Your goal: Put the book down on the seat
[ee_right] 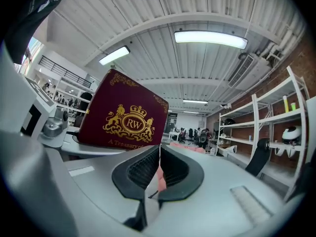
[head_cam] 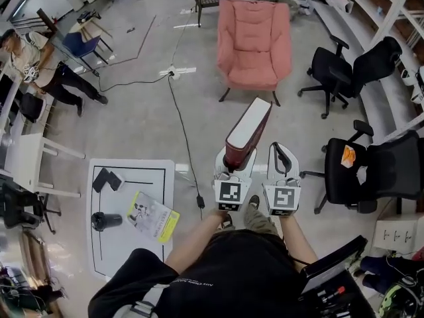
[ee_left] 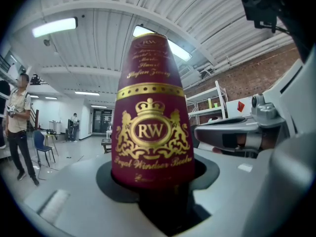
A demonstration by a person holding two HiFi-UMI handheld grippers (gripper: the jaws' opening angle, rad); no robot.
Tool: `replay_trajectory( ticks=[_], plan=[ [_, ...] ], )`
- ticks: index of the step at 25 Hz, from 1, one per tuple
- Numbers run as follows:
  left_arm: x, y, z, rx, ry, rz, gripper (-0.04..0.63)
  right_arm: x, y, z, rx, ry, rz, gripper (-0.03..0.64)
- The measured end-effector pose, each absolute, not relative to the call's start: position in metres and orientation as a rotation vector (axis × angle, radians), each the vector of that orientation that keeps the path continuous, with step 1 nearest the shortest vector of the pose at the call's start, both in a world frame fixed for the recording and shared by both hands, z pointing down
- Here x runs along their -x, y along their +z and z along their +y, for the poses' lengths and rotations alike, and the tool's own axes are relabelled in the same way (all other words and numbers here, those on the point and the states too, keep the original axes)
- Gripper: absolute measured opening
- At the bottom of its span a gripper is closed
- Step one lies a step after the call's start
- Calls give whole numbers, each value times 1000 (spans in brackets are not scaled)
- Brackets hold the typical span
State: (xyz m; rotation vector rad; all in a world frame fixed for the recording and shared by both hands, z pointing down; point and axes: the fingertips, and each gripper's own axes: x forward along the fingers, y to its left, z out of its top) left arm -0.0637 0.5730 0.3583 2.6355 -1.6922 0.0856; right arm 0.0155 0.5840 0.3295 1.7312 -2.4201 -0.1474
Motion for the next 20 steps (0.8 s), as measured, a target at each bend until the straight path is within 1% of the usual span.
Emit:
replay_trajectory(
  ticks=[7, 14, 20],
  plan=[
    [49, 365, 536, -2609, 140, -1730, 233, -29, 338, 542, -1712, -134, -2468, 11],
    [26, 374, 517, -2586, 219, -1741, 233, -58, 357, 511, -1710, -22, -2485, 11],
    [39, 394, 504, -2544, 283, -1741, 233, -50, 378, 501, -1672, 50, -2471, 11]
  ],
)
